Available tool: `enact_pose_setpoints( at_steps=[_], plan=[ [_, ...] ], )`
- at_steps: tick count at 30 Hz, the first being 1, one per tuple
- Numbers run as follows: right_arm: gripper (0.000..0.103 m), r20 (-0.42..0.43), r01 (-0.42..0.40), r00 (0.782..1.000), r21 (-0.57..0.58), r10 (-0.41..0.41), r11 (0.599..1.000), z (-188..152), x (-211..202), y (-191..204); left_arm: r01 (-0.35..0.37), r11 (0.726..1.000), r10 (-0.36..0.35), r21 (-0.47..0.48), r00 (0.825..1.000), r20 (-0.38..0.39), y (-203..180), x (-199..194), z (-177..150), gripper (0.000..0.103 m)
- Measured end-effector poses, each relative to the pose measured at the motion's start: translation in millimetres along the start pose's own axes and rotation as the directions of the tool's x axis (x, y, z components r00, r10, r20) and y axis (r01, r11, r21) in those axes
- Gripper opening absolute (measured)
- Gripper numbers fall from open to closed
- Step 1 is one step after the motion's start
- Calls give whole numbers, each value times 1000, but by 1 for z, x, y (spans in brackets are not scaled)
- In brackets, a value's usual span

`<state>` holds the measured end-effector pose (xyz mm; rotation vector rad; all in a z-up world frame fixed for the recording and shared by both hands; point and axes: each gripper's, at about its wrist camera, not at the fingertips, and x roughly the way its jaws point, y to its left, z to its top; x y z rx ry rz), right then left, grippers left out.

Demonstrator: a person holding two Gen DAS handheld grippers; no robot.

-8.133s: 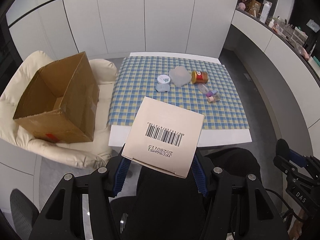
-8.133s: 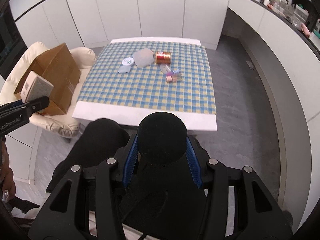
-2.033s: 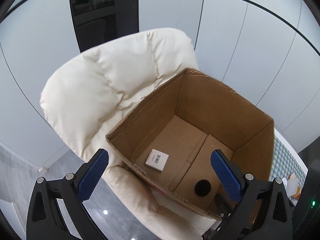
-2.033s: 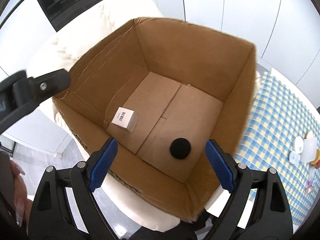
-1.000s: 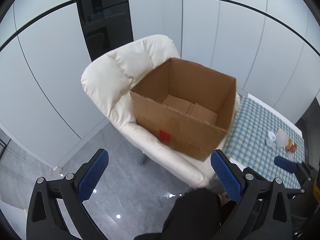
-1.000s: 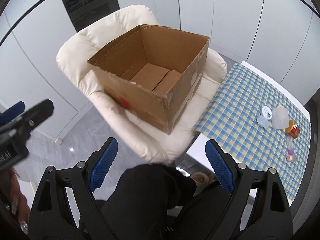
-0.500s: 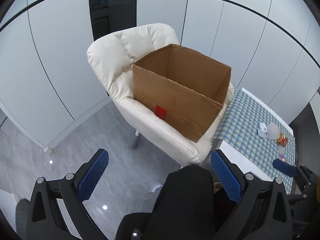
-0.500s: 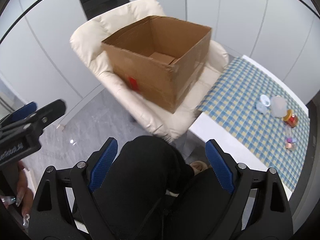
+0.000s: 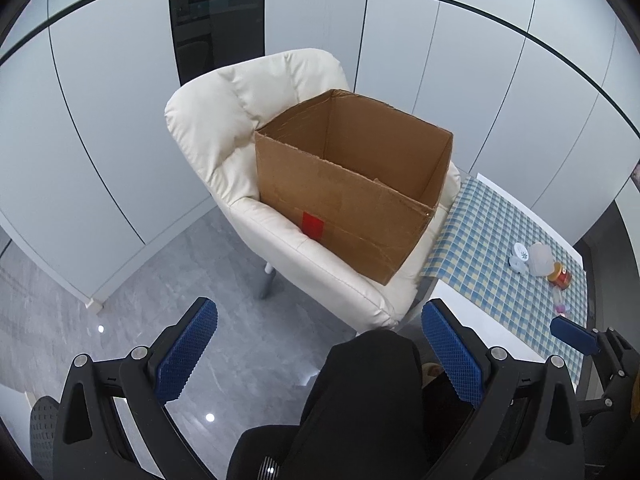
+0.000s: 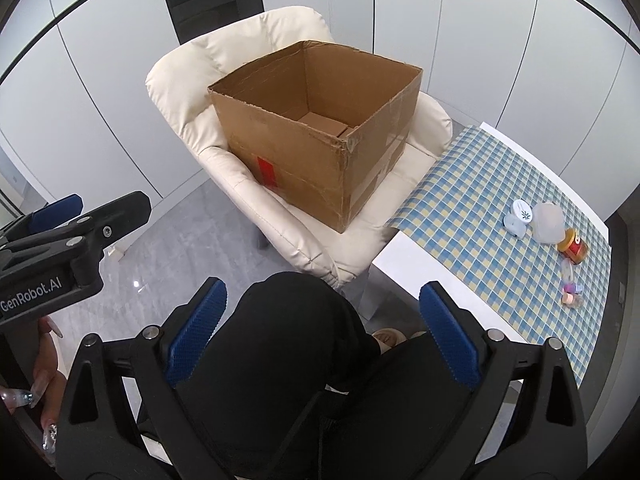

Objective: Organize objects
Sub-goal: 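Move both open tools back toward the checkered table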

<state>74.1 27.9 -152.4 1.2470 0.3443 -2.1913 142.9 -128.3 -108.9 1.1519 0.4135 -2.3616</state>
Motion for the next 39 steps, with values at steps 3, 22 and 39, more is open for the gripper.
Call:
enact_pose_setpoints(
  at_steps=[3, 22, 39],
  plan=[
    [99, -1, 21, 1000, 11, -21, 1000, 1, 1, -5, -10, 1000, 10, 17, 1000, 1, -7, 5, 2, 102],
    [99, -25, 146, 989, 203, -143, 968, -30, -10, -95, 136, 970, -126, 203, 990, -58, -105, 26, 0, 102],
    [99, -79, 258, 966, 384, -247, 887, -77, -34, -179, 262, 903, -238, 341, 965, -112, -195, 30, -14, 102]
  ],
)
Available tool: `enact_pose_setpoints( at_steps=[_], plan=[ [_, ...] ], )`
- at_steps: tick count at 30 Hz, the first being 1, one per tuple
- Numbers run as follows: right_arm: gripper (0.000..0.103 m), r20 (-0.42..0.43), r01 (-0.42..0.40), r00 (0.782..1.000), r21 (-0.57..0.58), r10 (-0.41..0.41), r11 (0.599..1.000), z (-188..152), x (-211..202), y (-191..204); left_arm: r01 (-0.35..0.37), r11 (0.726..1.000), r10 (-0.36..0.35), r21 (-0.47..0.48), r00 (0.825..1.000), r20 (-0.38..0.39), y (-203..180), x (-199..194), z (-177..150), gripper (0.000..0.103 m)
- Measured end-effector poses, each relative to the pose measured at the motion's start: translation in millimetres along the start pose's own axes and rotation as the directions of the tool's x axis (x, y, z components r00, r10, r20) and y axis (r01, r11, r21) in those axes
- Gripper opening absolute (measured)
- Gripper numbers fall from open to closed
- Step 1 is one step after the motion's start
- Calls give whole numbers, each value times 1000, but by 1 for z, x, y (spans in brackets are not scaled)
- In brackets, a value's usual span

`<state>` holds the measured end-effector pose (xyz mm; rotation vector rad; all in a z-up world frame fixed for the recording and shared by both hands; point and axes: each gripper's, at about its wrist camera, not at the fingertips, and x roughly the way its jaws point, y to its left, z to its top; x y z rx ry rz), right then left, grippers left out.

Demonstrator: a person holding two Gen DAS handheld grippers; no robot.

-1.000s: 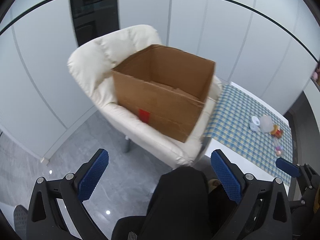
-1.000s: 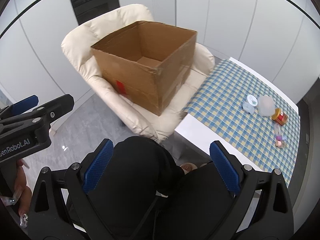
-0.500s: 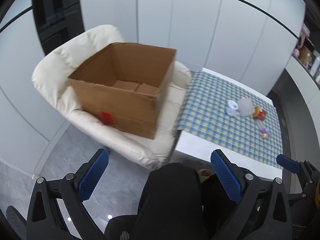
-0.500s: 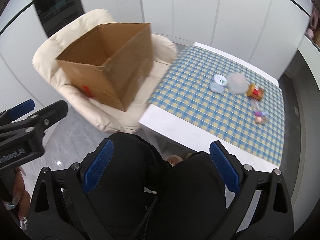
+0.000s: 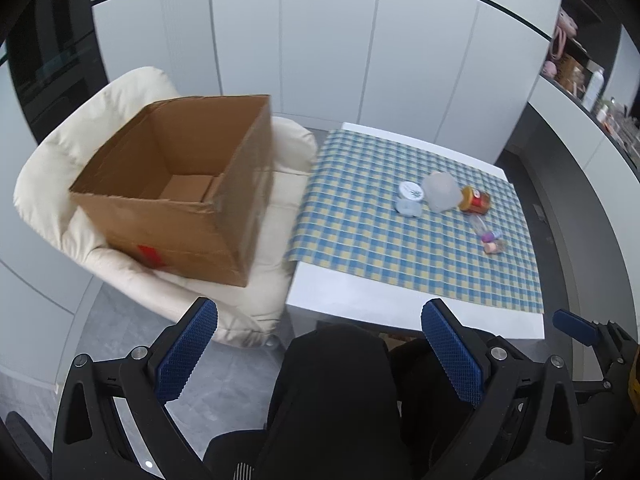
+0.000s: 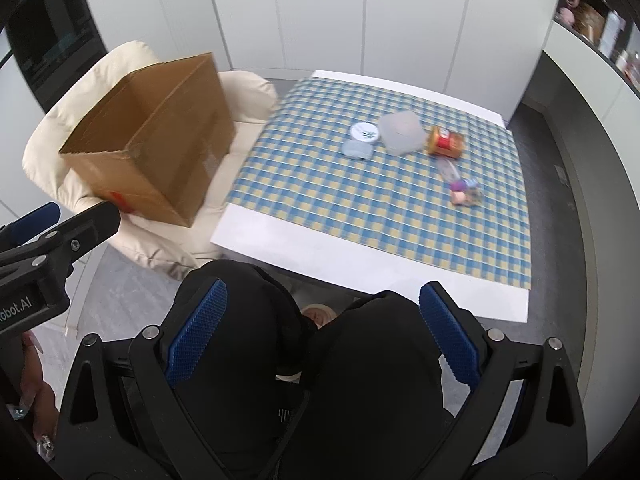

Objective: Organize objects
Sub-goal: 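Move both open tools back toward the checkered table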

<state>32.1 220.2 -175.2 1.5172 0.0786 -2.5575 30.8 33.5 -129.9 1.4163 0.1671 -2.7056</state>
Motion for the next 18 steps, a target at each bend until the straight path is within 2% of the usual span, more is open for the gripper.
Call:
enact_pose_setpoints(
  at_steps=[18],
  plan=[
    [99, -41, 100, 995, 127, -96, 987, -22, -3, -66, 94, 990, -91, 104, 995, -38, -64, 21, 6, 102]
  ],
)
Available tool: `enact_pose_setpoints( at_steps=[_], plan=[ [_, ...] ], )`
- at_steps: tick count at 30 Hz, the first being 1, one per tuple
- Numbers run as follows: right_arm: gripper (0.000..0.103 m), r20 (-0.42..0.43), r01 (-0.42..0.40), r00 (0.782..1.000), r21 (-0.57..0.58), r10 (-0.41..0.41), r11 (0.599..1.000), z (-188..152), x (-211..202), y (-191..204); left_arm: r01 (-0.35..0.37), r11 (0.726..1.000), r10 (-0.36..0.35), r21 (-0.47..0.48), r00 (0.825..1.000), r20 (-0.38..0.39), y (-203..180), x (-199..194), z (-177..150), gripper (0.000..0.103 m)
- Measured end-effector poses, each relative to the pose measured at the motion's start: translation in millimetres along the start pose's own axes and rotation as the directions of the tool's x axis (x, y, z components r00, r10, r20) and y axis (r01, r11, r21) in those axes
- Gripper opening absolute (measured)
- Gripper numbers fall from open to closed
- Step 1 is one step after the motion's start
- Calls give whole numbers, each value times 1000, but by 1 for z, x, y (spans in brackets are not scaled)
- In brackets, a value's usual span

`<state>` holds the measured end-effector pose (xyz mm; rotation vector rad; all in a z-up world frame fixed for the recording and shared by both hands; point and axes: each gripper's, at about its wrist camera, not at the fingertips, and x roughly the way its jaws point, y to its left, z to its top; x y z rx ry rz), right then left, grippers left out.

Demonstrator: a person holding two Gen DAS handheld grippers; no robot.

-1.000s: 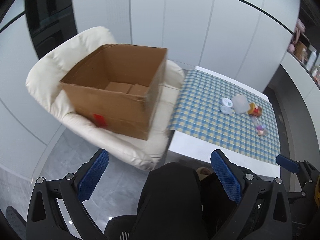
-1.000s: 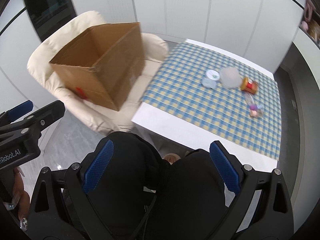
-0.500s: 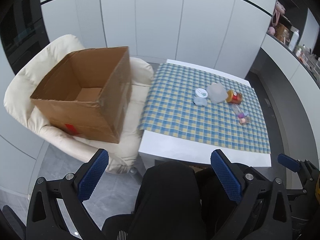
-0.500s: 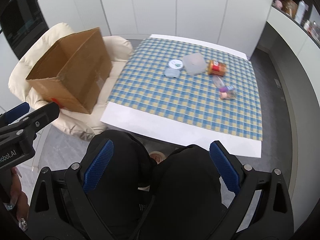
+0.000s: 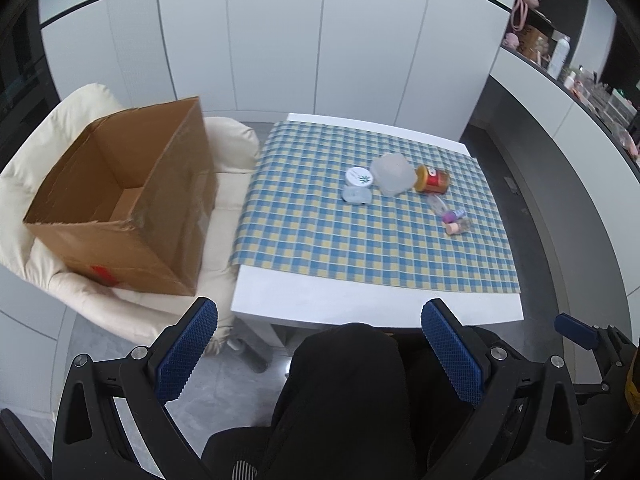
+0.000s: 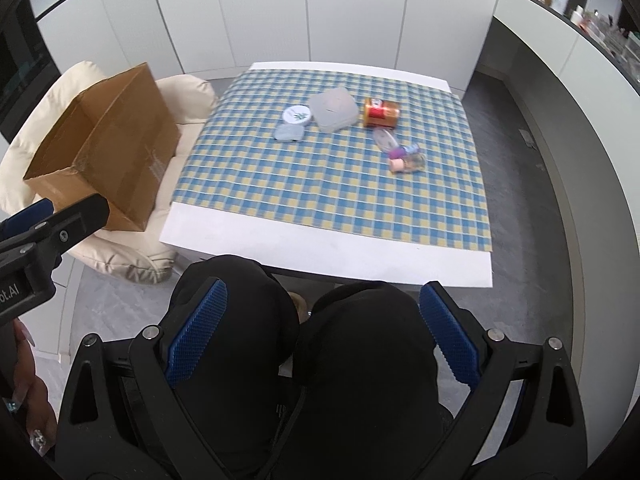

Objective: Organize objects
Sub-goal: 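Move both open tools back toward the checkered table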

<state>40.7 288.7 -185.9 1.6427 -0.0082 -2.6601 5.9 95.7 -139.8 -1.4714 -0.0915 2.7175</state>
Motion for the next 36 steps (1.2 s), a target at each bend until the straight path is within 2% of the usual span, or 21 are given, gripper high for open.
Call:
enact_pose_setpoints(
  at_steps=[8, 16, 25, 32, 36],
  plan=[
    [99, -16, 22, 1000, 56, -21, 998, -2, 10, -29, 16, 999, -15, 41, 1000, -18, -22, 16, 9, 102],
    [99, -36, 40, 999, 101, -37, 994, 12, 33, -51, 10, 998, -8, 62, 1000, -28, -34, 41, 26, 102],
    [99, -54, 78, 996, 162, -70, 984, 46, 78, -88, -3, 998, 7, 65, 998, -56, -43, 89, 53, 102],
    [99, -71, 113, 992, 195, -101, 974, 77, 125, -114, 8, 998, -2, 64, 996, -93, -49, 135, 76, 102],
    [99, -88, 132, 989, 199, -116, 971, 92, 152, -125, 6, 997, 1, 75, 996, -89, -54, 156, 92, 102]
  ],
)
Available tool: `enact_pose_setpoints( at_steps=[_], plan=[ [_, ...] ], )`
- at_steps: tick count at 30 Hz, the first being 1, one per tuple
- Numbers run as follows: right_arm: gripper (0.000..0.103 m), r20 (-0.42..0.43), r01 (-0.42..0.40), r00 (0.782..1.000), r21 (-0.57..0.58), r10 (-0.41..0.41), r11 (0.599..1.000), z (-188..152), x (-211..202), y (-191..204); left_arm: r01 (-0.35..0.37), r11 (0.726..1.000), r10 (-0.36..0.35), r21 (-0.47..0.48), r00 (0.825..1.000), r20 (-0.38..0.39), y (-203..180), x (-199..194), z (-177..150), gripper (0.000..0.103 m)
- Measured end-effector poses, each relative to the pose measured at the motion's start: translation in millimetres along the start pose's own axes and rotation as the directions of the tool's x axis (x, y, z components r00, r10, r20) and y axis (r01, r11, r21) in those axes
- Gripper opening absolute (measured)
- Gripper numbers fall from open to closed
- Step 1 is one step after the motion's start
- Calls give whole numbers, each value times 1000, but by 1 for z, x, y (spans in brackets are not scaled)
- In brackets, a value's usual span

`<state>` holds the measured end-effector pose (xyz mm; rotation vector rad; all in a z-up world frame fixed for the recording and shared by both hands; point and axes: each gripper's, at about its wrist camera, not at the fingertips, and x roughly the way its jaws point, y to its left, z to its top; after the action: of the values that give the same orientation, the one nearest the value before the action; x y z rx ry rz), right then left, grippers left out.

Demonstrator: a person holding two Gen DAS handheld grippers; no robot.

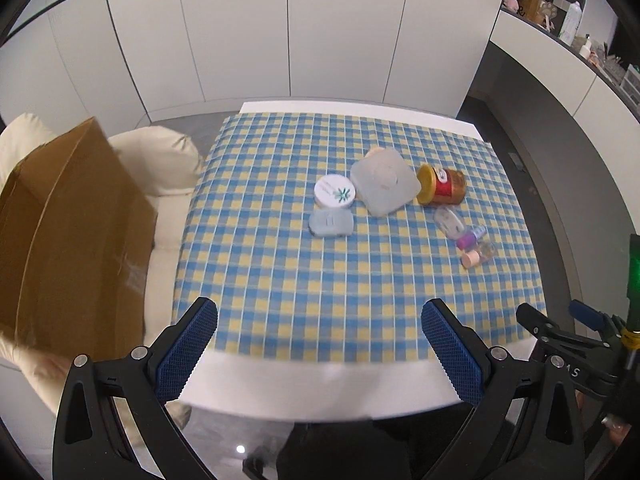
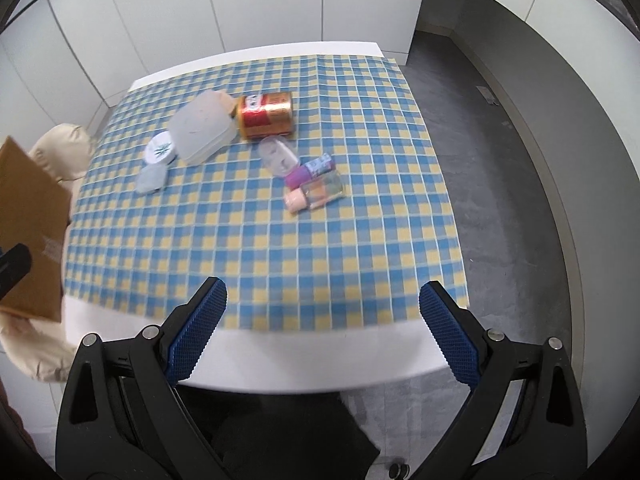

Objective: Organize objects
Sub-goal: 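Move both open tools back toward the checkered table, then grasp the frosted plastic box with the left tool while the right tool grasps the clear pink-capped bottle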

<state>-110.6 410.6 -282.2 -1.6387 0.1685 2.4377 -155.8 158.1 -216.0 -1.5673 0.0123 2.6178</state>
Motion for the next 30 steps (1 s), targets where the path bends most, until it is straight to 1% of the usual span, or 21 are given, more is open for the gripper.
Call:
enact_pose_setpoints(
  at_steps=[3, 7, 9, 13, 16, 19, 22, 24, 27, 28, 29, 30],
  plan=[
    [99, -2, 2, 1000, 13, -2, 1000, 12, 19, -3, 12, 1000, -12, -2, 1000, 5, -1, 16, 12, 102],
    [99, 5, 44, 999, -23, -44, 999, 27, 48, -3, -21, 999, 20, 35, 1000, 17, -7, 43, 25, 102],
    [99, 4, 46, 999, -29, -46, 999, 32, 61, -3, -25, 999, 24, 46, 1000, 15, -8, 58, 31, 102],
    [99, 5, 31, 1000, -36, -30, 999, 41, 89, -2, -36, 997, 36, 63, 999, -3, -7, 92, 38, 102],
    [99, -1, 24, 1000, -52, -24, 998, 47, 107, 2, -42, 996, 44, 78, 999, -31, -7, 120, 43, 102],
    [99, 6, 10, 1000, -50, -10, 999, 50, 118, 5, -13, 998, 17, 57, 998, -63, -1, 142, 45, 102],
    [99, 5, -25, 1000, -39, 25, 999, 51, 128, 4, 30, 999, -28, 14, 993, -119, 8, 166, 45, 102],
    [99, 12, -49, 999, -44, 49, 998, 50, 135, 2, 45, 999, -45, -5, 991, -128, 13, 177, 45, 102],
    [99, 20, -61, 998, -62, 62, 996, 49, 145, -2, 54, 998, -57, -26, 988, -142, 16, 189, 45, 102],
    [95, 23, -60, 998, -67, 62, 996, 47, 146, -3, 56, 998, -60, -30, 988, -145, 16, 192, 45, 102],
    [88, 43, -42, 998, -84, 45, 996, 46, 146, -3, 58, 998, -62, -33, 987, -146, 16, 194, 45, 102],
    [83, 54, -45, 997, -89, 50, 995, 36, 147, -5, 62, 997, -66, -37, 987, -145, 16, 196, 45, 102]
  ],
)
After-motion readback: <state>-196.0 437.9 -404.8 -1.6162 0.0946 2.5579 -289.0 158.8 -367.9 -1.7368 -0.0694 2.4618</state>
